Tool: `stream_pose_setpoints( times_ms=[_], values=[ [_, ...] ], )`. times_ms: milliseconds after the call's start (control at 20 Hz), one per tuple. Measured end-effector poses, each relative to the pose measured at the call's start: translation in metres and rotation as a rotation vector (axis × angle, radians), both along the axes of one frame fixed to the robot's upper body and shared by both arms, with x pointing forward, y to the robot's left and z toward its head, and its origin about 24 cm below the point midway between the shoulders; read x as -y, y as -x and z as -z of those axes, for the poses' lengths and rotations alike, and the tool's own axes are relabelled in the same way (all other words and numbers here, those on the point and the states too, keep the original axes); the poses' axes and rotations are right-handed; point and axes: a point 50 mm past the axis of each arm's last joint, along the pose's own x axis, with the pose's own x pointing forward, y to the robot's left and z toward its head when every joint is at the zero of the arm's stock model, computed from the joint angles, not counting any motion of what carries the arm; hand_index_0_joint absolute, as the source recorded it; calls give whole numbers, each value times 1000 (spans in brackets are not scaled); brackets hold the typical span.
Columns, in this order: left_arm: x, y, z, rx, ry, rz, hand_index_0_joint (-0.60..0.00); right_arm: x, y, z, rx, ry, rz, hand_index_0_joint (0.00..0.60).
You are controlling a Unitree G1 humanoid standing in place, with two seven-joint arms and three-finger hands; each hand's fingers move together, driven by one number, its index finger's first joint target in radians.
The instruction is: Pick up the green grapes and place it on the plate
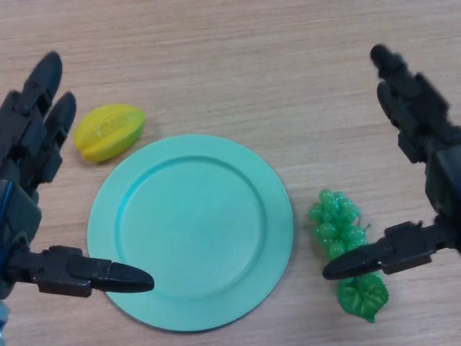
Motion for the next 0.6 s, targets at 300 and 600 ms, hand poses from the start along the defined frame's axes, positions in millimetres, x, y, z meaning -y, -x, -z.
stream_pose_setpoints(
  times_ms=[300, 600],
  values=[
    [-1, -2, -3, 40, -6, -1, 0, 8, -16, 59, -238, 228, 104, 0],
    [-2, -5, -3, 40, -9, 0, 0, 2, -31, 83, -270, 348, 156, 0]
  ],
)
